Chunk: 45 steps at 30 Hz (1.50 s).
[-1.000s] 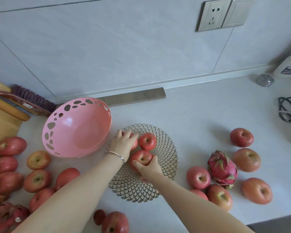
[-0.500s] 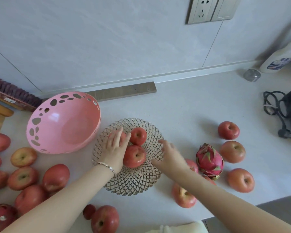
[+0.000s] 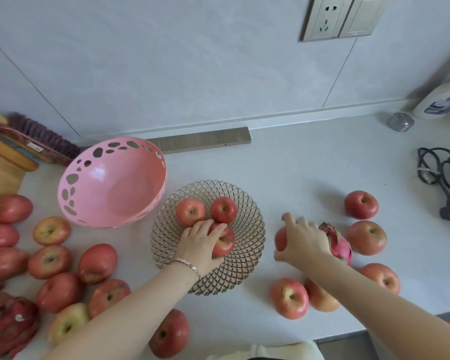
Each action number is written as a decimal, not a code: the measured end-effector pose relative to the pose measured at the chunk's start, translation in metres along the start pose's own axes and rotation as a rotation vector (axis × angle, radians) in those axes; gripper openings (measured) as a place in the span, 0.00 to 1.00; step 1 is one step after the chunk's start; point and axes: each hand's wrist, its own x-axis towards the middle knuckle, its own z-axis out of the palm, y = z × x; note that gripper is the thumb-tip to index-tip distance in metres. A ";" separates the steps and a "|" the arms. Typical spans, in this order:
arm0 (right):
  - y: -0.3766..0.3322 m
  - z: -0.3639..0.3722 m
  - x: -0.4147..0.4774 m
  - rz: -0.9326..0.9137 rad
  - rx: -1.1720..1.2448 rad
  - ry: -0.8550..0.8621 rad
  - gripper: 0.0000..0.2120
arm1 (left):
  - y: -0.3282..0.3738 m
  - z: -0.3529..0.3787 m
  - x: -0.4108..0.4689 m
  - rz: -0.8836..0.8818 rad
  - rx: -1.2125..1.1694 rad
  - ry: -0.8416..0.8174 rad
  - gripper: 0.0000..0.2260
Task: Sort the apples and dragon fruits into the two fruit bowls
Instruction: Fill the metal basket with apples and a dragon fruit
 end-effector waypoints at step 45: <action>-0.098 0.018 0.099 -0.084 0.623 -0.103 0.22 | 0.001 0.022 -0.002 -0.282 -0.333 0.118 0.31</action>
